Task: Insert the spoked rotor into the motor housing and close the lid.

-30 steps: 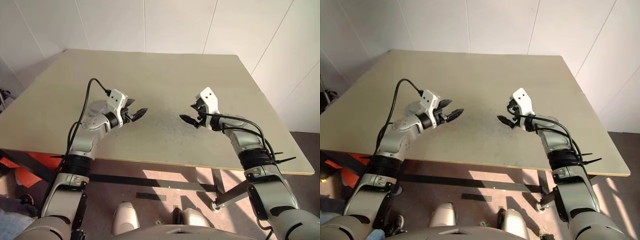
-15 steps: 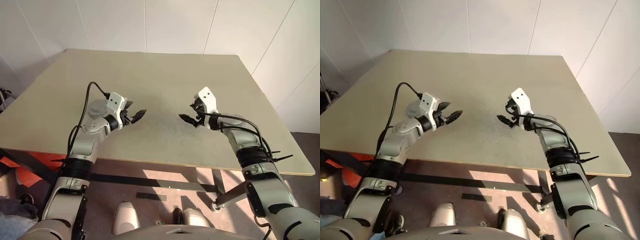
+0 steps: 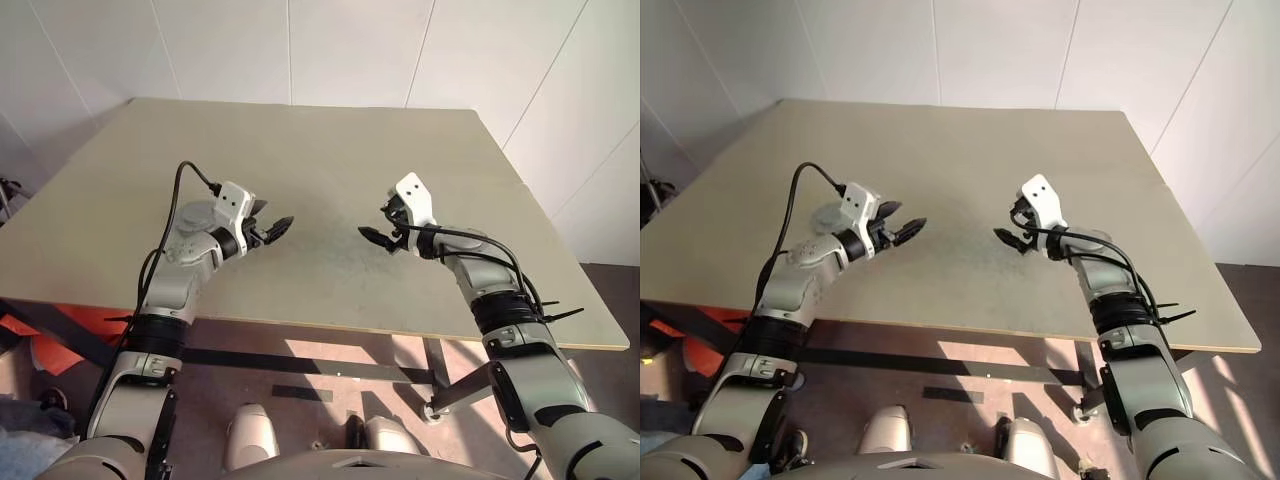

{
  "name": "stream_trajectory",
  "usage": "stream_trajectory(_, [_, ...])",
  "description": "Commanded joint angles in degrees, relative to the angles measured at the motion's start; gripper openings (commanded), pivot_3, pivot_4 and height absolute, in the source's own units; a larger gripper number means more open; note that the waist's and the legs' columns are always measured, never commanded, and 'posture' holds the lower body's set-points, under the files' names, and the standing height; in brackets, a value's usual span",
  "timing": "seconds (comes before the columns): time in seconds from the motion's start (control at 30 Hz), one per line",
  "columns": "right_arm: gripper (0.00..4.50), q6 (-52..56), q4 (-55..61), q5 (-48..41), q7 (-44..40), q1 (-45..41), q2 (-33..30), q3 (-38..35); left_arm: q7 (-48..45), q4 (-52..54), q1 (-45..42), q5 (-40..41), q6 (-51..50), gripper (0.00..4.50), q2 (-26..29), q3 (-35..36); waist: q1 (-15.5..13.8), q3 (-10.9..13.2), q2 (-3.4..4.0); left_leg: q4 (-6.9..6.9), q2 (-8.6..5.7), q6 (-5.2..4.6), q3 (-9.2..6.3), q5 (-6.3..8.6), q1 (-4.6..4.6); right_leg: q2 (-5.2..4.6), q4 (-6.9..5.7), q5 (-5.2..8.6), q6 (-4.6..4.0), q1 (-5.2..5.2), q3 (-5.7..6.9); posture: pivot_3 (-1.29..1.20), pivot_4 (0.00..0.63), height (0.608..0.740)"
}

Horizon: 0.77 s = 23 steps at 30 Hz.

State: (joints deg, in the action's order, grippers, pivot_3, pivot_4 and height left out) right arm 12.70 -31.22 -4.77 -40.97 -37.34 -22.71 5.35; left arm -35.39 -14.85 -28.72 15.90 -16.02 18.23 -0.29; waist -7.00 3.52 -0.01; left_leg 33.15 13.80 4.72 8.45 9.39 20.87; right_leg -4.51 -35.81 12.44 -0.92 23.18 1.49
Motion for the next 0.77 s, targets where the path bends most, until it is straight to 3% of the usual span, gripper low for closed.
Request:
stream_trajectory(0.03, [3.97,-1.45,-0.10,0.15,0.34,-2.46,-0.15,-1.09,0.16,2.32,-0.65,-0.05,0.43,4.02,0.07,0.67,0.01,0.00,0.00,0.00,0.00,0.00,0.00,0.00,0.00,0.00,0.00,0.00,0.00,0.00,0.00,0.00,0.000,0.740])
stream_trajectory(0.77, [3.97,-3.59,-1.50,0.65,1.98,-2.50,1.30,-0.87,-0.22,4.29,0.07,0.36,-1.75,4.02,0.74,1.35,0.06,0.00,0.01,0.00,0.00,-0.17,0.01,0.10,0.00,0.00,0.02,0.00,0.00,0.01,0.00,0.00,0.000,0.740])
